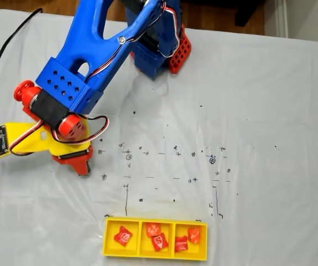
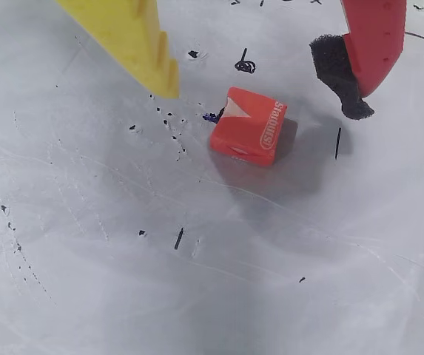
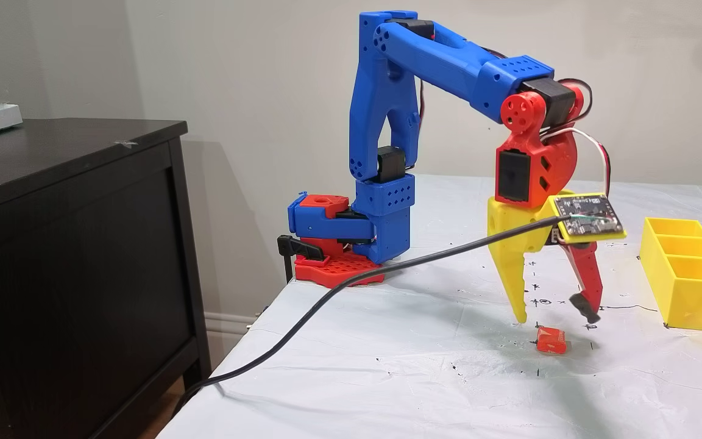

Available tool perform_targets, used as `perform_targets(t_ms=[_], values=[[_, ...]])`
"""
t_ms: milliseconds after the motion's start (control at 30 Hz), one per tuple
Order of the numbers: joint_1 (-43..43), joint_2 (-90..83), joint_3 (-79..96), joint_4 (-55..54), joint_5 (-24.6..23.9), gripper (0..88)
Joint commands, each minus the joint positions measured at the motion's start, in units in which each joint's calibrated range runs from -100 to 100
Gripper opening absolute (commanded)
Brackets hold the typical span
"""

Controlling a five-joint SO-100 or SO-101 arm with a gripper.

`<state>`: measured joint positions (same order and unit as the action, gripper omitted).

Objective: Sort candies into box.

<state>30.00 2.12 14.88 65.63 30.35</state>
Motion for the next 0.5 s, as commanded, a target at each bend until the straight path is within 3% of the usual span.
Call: perform_targets(t_ms=[0, 467], values=[[0.1, 1.0, -5.9, -0.3, 0.0, 27.1], [-0.2, 4.7, -9.1, 1.2, -0.9, 26.4]])
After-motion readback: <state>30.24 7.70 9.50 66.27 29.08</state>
